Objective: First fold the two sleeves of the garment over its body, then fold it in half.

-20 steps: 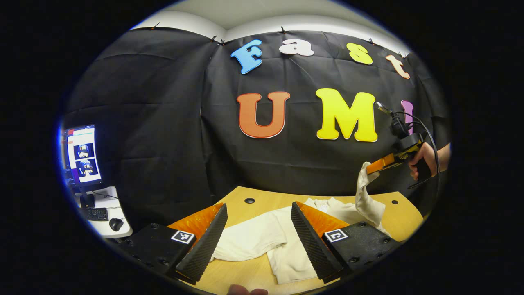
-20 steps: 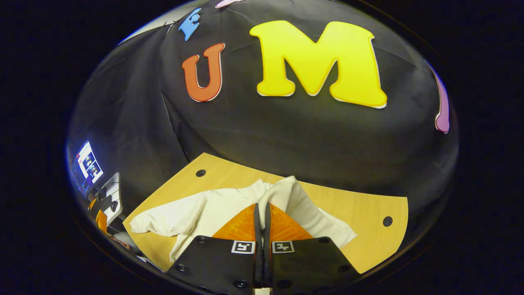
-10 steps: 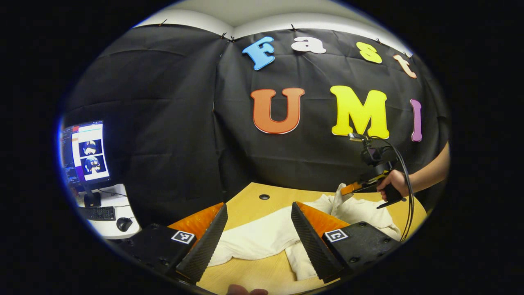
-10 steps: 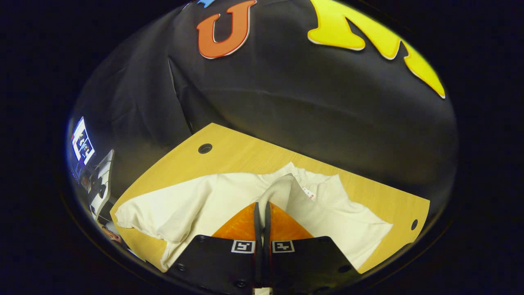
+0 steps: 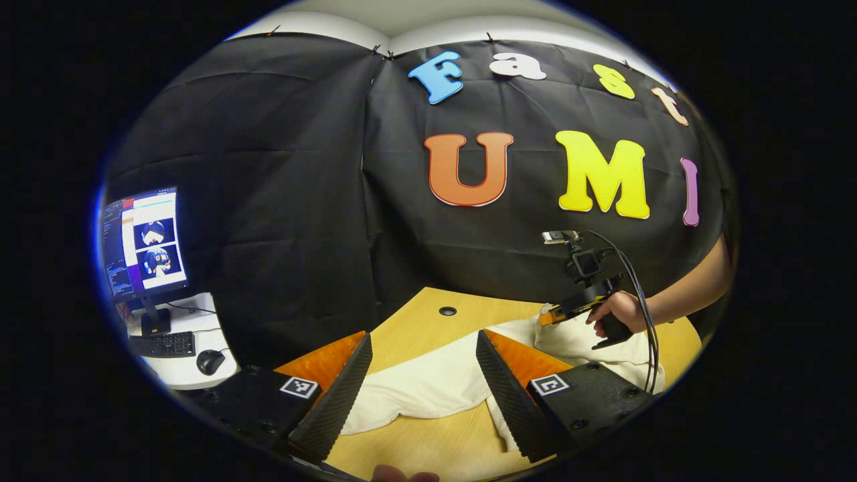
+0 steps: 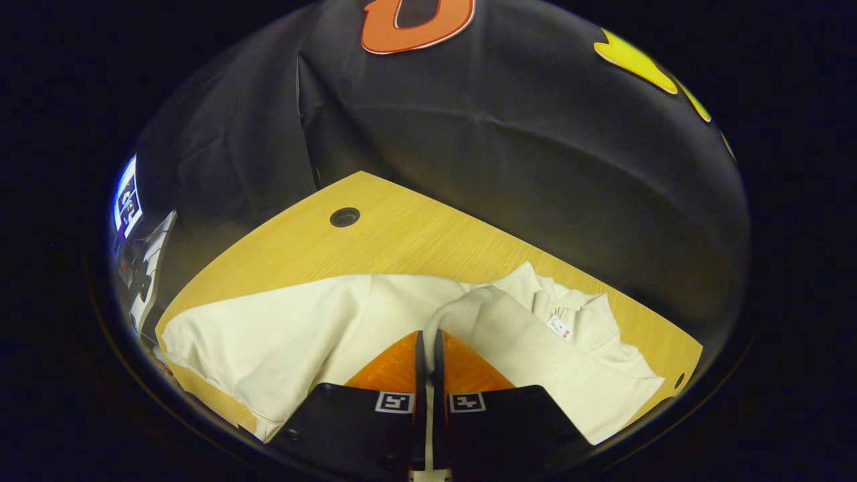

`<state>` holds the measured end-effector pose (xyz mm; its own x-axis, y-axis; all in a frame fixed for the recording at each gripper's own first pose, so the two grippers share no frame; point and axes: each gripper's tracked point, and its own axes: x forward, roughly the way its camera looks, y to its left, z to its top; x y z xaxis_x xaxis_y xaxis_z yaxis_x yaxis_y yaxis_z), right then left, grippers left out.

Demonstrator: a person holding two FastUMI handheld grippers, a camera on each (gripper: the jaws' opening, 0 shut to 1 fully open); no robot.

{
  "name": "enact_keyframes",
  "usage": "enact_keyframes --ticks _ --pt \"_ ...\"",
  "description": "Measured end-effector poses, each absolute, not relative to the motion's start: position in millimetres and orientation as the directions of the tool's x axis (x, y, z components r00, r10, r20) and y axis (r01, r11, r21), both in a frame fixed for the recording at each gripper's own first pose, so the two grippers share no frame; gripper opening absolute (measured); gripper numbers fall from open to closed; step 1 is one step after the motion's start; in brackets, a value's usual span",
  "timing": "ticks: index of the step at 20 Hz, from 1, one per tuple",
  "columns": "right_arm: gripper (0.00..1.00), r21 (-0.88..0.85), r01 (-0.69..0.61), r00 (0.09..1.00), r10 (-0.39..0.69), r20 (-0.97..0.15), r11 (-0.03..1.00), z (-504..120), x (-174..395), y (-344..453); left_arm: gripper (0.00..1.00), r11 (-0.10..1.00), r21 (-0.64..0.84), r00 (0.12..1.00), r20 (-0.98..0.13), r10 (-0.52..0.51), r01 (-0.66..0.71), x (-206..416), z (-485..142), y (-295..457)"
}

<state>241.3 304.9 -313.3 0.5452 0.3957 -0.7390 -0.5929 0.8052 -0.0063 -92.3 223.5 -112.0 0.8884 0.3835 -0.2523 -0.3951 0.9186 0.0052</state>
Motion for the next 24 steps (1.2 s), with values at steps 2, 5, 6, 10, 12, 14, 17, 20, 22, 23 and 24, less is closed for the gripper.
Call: enact_keyframes --ticks 2,5,6,10,12,14,17,20,22,23,24 --pt "0.08 0.009 -0.592 0.545 0.41 -0.731 0.806 -314 241 310 0.99 0.916 0.007 0.884 -0.259 0.389 -0.401 -94 -116 229" --pt "0.22 0.018 -0.609 0.539 0.431 -0.724 0.793 -313 235 321 0.99 0.912 0.008 0.876 -0.275 0.396 -0.409 -98 -122 236" --pt "0.3 0.017 -0.62 0.538 0.441 -0.719 0.784 -310 233 324 0.99 0.912 0.01 0.876 -0.274 0.397 -0.41 -99 -123 238" --pt "0.7 0.005 -0.645 0.556 0.474 -0.683 0.764 -294 218 329 0.99 0.907 0.007 0.87 -0.277 0.407 -0.422 -101 -128 247" --pt "0.97 -0.006 -0.644 0.573 0.477 -0.667 0.765 -285 213 328 0.99 0.905 0.009 0.869 -0.274 0.411 -0.425 -105 -129 252" --pt "0.99 -0.008 -0.644 0.581 0.483 -0.655 0.765 -275 203 324 0.99 0.906 0.003 0.871 -0.274 0.407 -0.423 -109 -133 256" --pt "0.98 0.04 -0.627 0.583 0.503 -0.639 0.778 -257 187 318 0.99 0.908 0.003 0.872 -0.277 0.404 -0.419 -120 -141 267" --pt "0.99 0.088 -0.609 0.597 0.529 -0.603 0.788 -226 162 302 0.99 0.908 0.011 0.865 -0.298 0.404 -0.42 -139 -160 285" --pt "0.98 0.102 -0.607 0.608 0.543 -0.579 0.788 -207 144 289 0.99 0.907 0.005 0.858 -0.32 0.401 -0.422 -151 -176 297" --pt "0.98 0.1 -0.604 0.62 0.545 -0.565 0.791 -198 137 281 0.99 0.905 0.009 0.851 -0.337 0.404 -0.426 -157 -187 304" --pt "0.99 0.101 -0.601 0.628 0.547 -0.553 0.793 -188 128 272 0.99 0.904 0.018 0.841 -0.359 0.405 -0.428 -162 -198 311"
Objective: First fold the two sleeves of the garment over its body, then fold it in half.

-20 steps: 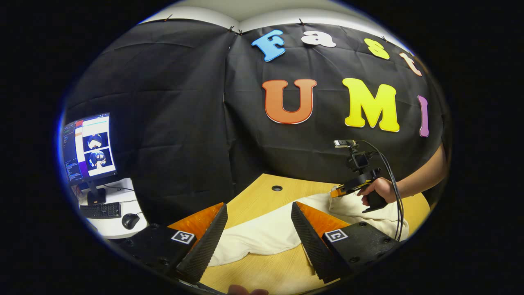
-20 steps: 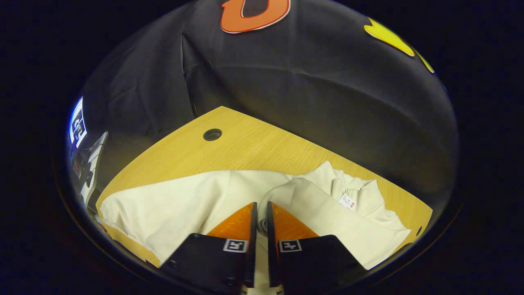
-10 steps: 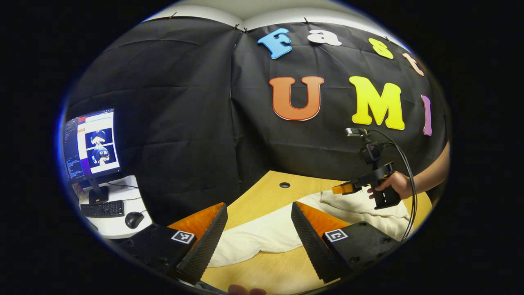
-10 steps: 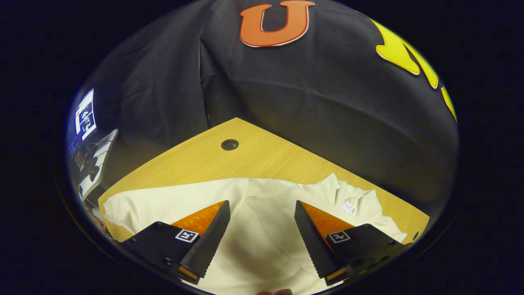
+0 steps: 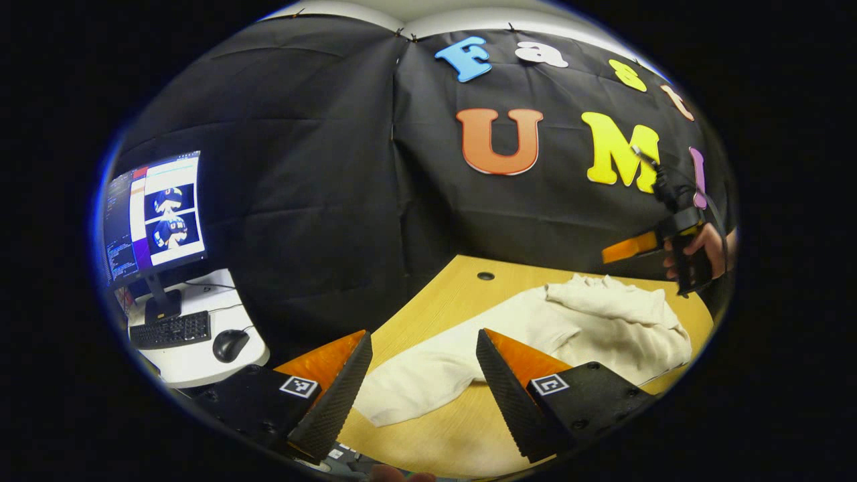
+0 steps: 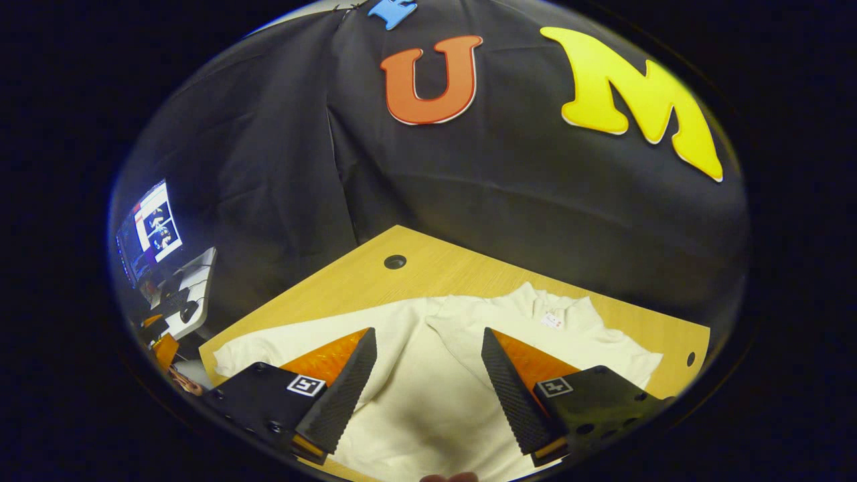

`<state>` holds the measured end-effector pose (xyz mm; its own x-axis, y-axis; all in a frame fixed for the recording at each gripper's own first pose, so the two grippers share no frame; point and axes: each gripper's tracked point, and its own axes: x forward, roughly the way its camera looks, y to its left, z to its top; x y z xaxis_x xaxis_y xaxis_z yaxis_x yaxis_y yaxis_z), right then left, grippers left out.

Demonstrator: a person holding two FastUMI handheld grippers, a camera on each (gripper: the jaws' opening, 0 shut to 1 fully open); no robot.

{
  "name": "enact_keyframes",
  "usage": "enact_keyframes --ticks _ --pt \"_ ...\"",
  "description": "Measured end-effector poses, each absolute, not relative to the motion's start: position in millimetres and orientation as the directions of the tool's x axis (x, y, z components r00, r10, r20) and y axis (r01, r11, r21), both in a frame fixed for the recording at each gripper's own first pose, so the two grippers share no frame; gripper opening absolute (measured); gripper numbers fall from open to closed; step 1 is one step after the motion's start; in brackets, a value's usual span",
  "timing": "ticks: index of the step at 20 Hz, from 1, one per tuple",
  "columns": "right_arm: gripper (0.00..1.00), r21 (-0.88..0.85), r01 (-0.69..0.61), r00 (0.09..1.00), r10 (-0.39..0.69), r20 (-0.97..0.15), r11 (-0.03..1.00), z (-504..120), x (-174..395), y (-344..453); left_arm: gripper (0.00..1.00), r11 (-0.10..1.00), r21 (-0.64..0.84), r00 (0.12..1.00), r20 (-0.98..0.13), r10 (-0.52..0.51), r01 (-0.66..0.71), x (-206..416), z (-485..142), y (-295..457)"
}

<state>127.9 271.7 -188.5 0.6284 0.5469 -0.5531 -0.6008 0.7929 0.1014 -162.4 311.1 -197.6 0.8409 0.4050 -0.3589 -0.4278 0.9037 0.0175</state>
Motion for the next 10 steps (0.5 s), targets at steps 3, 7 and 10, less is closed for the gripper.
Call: enact_keyframes --ticks 3,7,10 --pt "0.98 0.102 -0.598 0.628 0.544 -0.556 0.795 -174 95 238 0.99 0.915 0.045 0.834 -0.397 0.385 -0.401 -169 -234 326" --pt "0.98 0.044 -0.566 0.672 0.492 -0.554 0.823 -153 71 181 1.0 0.93 0.038 0.822 -0.455 0.342 -0.366 -167 -284 340" --pt "0.96 -0.003 -0.514 0.715 0.427 -0.553 0.858 -144 64 140 1.0 0.938 0.041 0.81 -0.492 0.319 -0.345 -166 -311 349"
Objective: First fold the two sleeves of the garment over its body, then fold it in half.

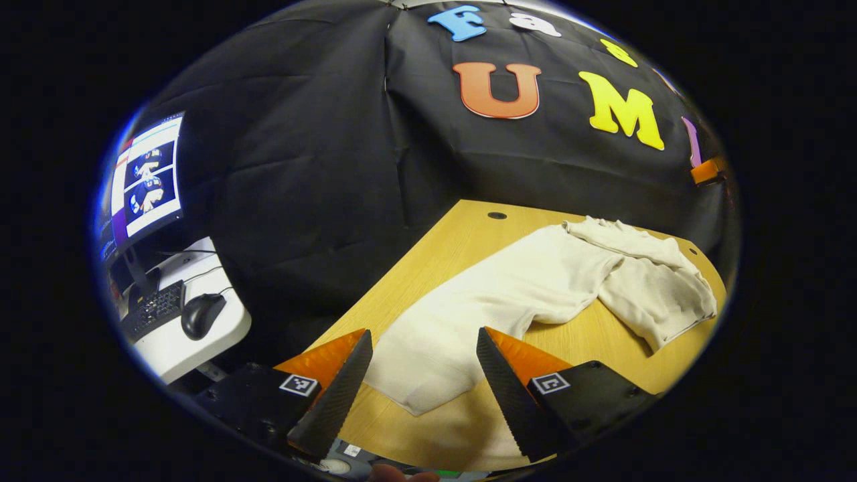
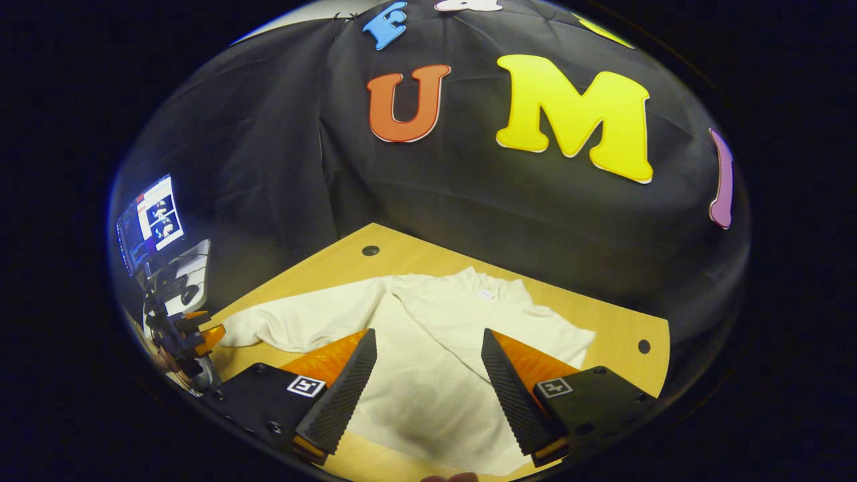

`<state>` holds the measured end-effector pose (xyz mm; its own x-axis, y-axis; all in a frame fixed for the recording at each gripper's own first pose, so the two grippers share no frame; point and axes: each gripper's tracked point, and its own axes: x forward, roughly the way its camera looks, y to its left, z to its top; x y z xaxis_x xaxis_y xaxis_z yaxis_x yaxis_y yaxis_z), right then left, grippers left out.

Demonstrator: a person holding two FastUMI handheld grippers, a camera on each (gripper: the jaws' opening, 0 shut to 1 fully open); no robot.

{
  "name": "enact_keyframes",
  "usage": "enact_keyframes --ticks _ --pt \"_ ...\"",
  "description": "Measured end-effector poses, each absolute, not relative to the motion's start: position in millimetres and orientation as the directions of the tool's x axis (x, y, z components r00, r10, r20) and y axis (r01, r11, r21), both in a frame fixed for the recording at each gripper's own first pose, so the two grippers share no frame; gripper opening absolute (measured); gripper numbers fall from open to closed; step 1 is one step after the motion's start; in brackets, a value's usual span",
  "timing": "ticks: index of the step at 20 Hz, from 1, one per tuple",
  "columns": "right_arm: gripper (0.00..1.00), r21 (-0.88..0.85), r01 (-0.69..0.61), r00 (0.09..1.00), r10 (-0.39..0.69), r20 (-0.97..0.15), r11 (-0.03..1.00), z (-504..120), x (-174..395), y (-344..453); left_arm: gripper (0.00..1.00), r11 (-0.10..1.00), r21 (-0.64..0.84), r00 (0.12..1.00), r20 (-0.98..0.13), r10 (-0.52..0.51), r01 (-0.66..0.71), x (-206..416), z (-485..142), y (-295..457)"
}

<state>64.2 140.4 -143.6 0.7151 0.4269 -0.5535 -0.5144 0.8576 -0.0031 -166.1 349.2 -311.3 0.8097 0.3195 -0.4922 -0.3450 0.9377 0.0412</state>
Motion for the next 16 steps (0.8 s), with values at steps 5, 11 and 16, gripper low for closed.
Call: enact_keyframes --ticks 5,11,16 --pt "0.98 -0.007 -0.442 0.746 0.364 -0.557 0.897 -139 48 104 1.0 0.955 0.052 0.811 -0.515 0.277 -0.293 -164 -331 362" --pt "0.98 -0.005 -0.453 0.74 0.372 -0.561 0.892 -141 25 112 1.0 0.965 0.037 0.799 -0.554 0.236 -0.26 -166 -350 365" --pt "0.98 0.033 -0.472 0.713 0.404 -0.573 0.881 -146 5 124 1.0 0.964 0.042 0.802 -0.547 0.242 -0.262 -165 -350 362"
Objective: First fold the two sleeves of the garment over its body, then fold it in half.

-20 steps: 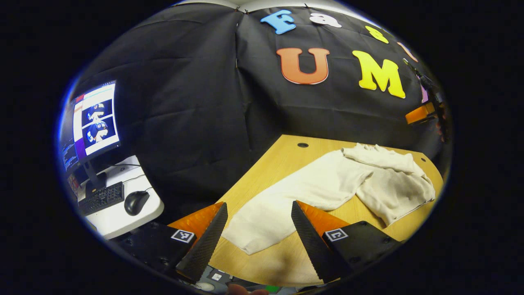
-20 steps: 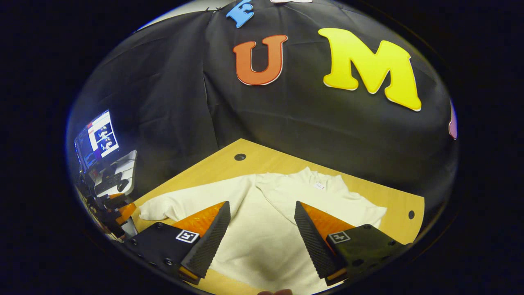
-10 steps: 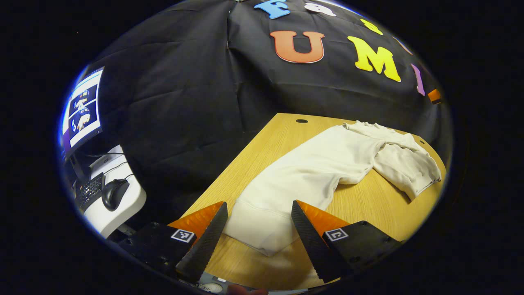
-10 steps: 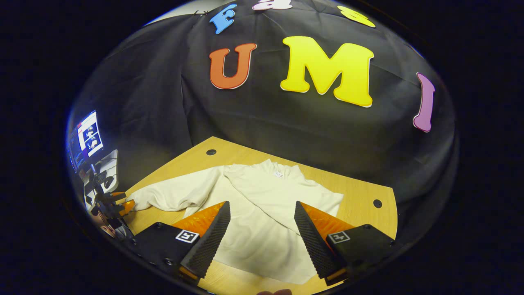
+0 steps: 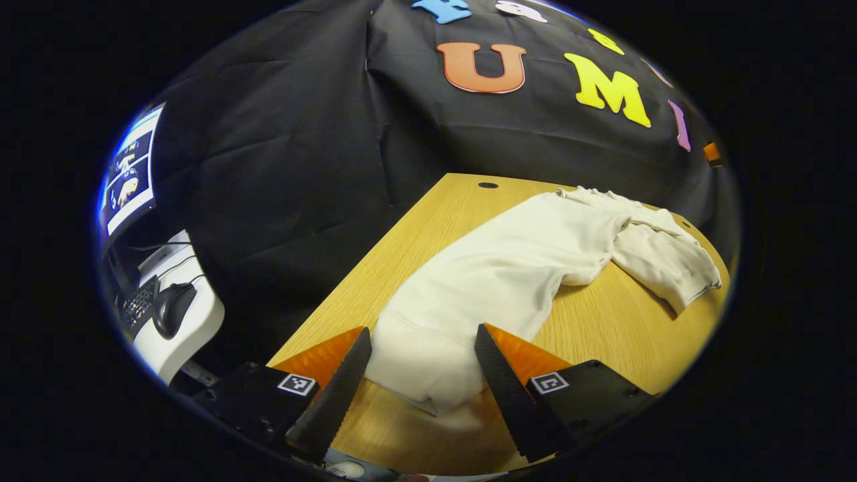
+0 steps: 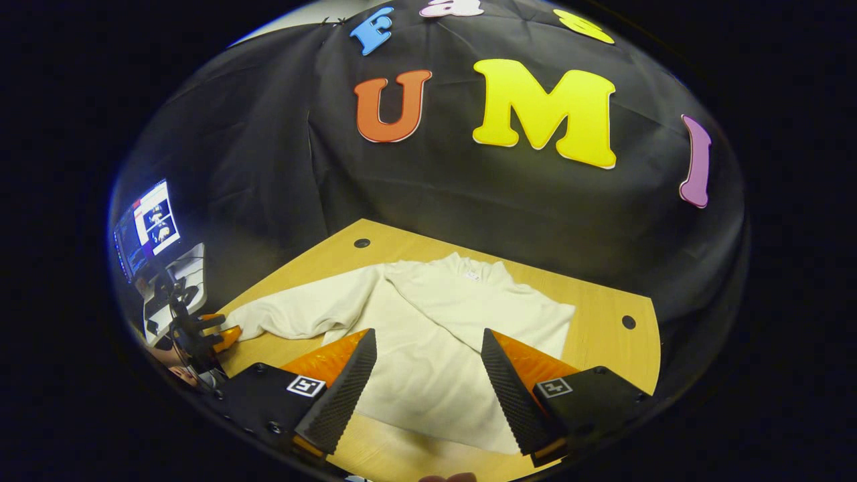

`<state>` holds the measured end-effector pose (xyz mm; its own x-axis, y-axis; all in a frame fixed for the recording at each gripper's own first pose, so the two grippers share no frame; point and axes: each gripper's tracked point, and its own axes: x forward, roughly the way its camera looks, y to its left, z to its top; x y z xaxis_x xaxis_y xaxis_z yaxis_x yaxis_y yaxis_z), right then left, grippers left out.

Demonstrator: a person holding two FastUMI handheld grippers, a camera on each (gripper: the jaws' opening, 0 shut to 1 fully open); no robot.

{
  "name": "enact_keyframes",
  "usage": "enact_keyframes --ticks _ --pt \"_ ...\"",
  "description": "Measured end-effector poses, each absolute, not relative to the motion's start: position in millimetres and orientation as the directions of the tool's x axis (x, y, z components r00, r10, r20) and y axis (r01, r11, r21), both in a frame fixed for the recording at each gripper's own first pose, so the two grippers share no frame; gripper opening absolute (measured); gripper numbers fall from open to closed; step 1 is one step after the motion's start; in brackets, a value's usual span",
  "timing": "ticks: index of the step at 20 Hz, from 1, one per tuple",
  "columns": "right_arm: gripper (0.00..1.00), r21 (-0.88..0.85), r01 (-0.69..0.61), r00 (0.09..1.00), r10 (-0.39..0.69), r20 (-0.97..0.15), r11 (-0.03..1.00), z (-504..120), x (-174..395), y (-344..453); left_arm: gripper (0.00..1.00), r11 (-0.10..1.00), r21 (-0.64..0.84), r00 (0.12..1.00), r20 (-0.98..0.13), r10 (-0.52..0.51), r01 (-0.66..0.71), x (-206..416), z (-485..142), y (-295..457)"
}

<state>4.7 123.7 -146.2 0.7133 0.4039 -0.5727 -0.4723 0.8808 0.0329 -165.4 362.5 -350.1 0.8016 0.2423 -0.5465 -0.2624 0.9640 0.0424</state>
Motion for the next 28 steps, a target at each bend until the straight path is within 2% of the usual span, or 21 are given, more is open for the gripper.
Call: enact_keyframes --ticks 3,5,6,7,8,10,13,16,28 --pt "0.98 -0.003 -0.495 0.715 0.405 -0.57 0.869 -145 -4 125 0.92 0.972 0.038 0.798 -0.563 0.213 -0.233 -165 -350 352" --pt "0.99 -0.03 -0.514 0.717 0.41 -0.563 0.858 -141 -10 127 0.69 0.975 0.048 0.802 -0.56 0.207 -0.218 -165 -349 349" --pt "0.98 -0.031 -0.521 0.715 0.416 -0.562 0.853 -139 -13 129 0.5 0.975 0.046 0.8 -0.563 0.204 -0.216 -164 -349 349" --pt "0.98 -0.026 -0.525 0.712 0.422 -0.561 0.851 -138 -15 131 0.41 0.975 0.042 0.799 -0.566 0.202 -0.217 -164 -349 347" --pt "0.98 -0.02 -0.524 0.711 0.425 -0.561 0.851 -136 -15 132 0.27 0.975 0.035 0.797 -0.57 0.199 -0.219 -163 -349 348" --pt "0.98 -0.006 -0.519 0.71 0.428 -0.56 0.855 -136 -16 132 0.17 0.977 0.012 0.794 -0.581 0.181 -0.213 -162 -347 345" --pt "0.98 0.007 -0.512 0.713 0.429 -0.554 0.859 -134 -16 128 0.11 0.976 -0.026 0.781 -0.605 0.158 -0.217 -161 -340 340" --pt "0.98 0.027 -0.501 0.721 0.434 -0.541 0.865 -129 -18 124 0.07 0.98 -0.043 0.806 -0.576 0.135 -0.195 -150 -310 328" --pt "0.98 0.107 -0.349 0.818 0.358 -0.449 0.931 -92 -12 38 0.05 0.993 -0.092 0.911 -0.411 0.032 -0.076 -59 -171 272"
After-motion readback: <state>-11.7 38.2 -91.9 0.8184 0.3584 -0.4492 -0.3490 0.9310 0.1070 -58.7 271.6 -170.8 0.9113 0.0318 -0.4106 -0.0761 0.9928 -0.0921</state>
